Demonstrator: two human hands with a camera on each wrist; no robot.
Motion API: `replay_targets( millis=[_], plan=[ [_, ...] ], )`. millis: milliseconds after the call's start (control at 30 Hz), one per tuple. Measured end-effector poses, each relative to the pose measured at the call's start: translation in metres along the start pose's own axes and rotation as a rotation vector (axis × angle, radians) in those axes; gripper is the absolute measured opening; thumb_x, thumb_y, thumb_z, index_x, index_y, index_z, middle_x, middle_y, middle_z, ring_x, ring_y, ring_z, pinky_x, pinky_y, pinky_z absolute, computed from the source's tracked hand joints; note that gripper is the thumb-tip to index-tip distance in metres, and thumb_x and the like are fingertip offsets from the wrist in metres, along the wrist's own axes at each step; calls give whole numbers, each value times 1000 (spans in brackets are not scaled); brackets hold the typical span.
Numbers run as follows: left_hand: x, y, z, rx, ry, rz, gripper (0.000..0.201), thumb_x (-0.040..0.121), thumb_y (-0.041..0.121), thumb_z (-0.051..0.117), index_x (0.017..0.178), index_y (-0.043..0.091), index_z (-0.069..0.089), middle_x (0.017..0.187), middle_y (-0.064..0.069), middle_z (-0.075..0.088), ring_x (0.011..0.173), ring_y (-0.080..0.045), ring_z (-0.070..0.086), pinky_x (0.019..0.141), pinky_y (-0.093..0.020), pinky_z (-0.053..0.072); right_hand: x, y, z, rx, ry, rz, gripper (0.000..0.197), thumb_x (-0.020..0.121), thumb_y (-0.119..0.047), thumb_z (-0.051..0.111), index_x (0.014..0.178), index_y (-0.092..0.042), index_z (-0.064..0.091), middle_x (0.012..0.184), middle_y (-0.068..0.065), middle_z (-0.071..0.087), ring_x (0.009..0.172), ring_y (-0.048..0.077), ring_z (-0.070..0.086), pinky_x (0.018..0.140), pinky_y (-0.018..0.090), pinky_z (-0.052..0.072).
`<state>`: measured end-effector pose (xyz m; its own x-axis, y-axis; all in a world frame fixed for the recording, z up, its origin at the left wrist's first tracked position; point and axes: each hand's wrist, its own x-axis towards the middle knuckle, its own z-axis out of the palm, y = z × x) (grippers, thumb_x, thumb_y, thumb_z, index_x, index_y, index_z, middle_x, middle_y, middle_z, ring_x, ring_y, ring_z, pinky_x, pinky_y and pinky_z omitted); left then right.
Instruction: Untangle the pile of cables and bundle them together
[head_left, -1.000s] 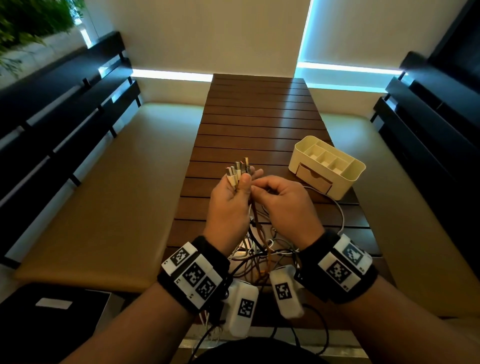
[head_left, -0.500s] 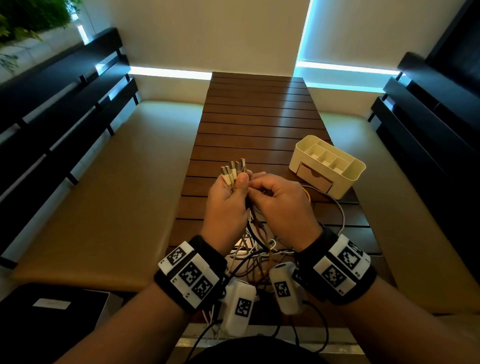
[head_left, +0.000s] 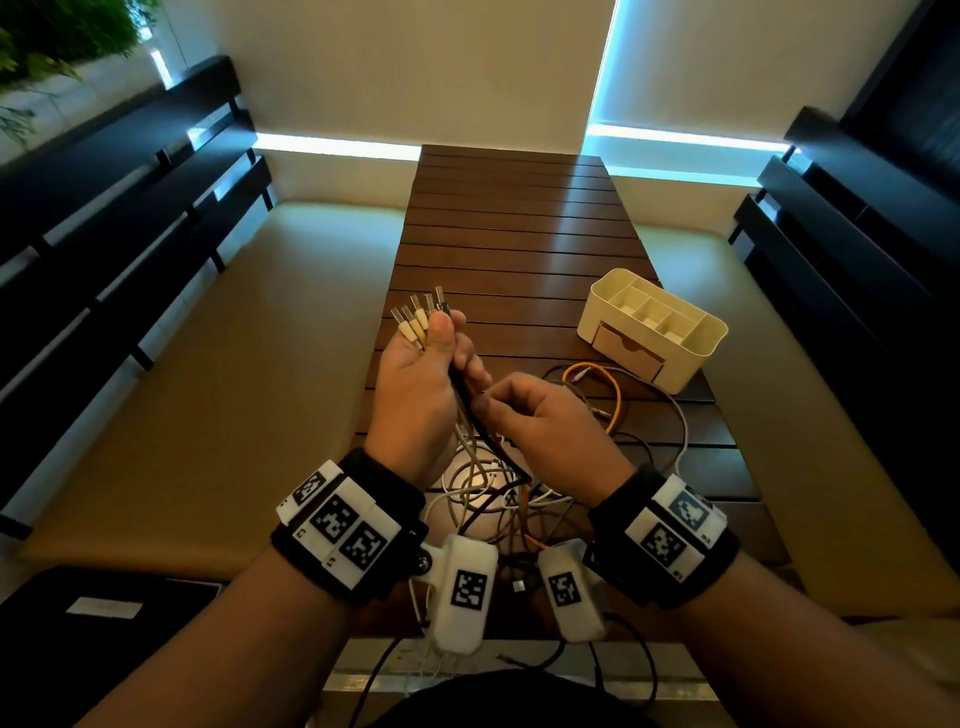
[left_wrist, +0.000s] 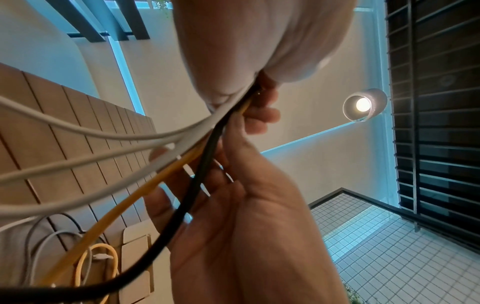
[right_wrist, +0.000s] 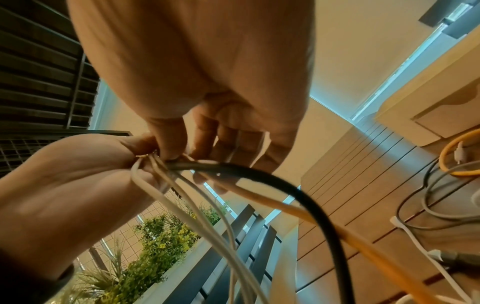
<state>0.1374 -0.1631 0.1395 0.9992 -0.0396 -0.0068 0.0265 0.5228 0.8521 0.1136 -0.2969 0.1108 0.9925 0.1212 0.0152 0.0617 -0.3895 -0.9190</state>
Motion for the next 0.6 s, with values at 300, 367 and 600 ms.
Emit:
replay_targets(
  millis=[300,367,600],
  plan=[
    [0,32,-17,-29,-55,29,29,106,32,35,93,14,53,59,7,35,48,-7,30,47,-21,32,-8,29,-10,-10,-213,55,23,96,-43,57,82,-26,60,69,-4,56,64,18,55,67,40,50],
    [-1,40,-26,5,-65,77,26,104,33,40,90,16,53,59,7,35,49,-8,29,48,-21,32,-10,37,-14,35,-171,83,19,97,-35,58,84,-21,62,69,-1,55,61,15,53,63,35,49],
    [-10,18,-37,351,-196,93,16,85,15,72,91,12,57,58,10,47,48,-7,41,49,-26,41,-8,3,-33,187,-6,-33,12,98,-16,56,87,-10,60,57,-6,44,49,10,37,49,24,35]
  ],
)
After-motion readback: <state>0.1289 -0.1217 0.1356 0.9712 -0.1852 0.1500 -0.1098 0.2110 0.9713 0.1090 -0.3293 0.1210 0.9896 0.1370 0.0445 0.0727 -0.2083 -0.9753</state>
